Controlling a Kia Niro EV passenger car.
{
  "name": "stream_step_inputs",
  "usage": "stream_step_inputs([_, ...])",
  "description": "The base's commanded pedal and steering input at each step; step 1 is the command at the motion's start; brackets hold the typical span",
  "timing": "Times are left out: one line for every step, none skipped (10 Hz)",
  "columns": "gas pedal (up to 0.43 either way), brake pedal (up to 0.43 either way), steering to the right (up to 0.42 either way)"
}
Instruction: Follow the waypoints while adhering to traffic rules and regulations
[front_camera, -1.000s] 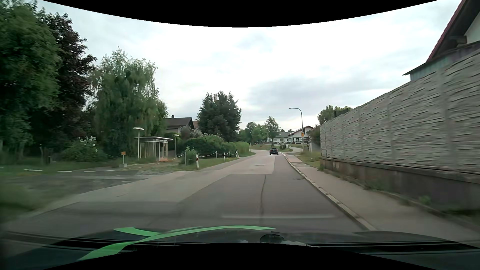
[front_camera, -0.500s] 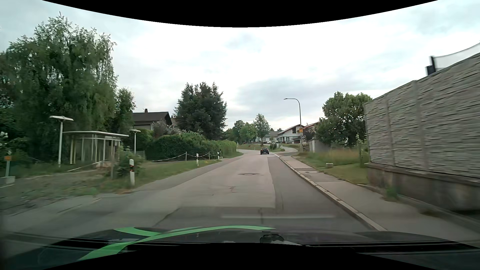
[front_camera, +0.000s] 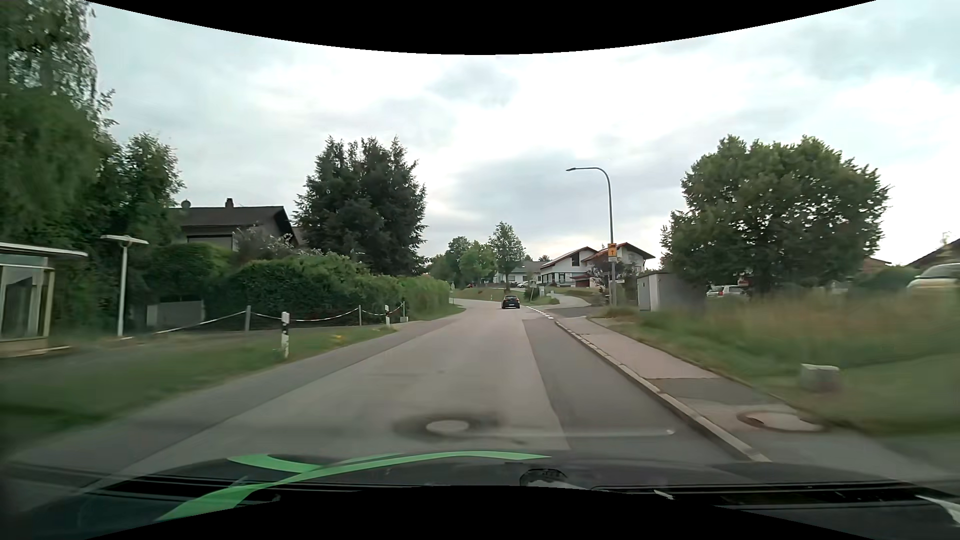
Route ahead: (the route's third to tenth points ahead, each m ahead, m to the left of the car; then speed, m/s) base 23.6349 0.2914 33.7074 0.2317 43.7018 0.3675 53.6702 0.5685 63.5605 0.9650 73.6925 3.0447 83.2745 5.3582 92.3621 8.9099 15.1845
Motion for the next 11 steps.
stream_step_inputs([0.189,0.000,0.016])
stream_step_inputs([0.189,0.000,0.014])
stream_step_inputs([0.189,0.000,0.012])
stream_step_inputs([0.189,0.000,0.011])
stream_step_inputs([0.189,0.000,0.011])
stream_step_inputs([0.197,0.000,0.011])
stream_step_inputs([0.197,0.000,0.009])
stream_step_inputs([0.197,0.000,0.004])
stream_step_inputs([0.197,0.000,0.003])
stream_step_inputs([0.197,0.000,0.003])
stream_step_inputs([0.209,0.000,0.002])
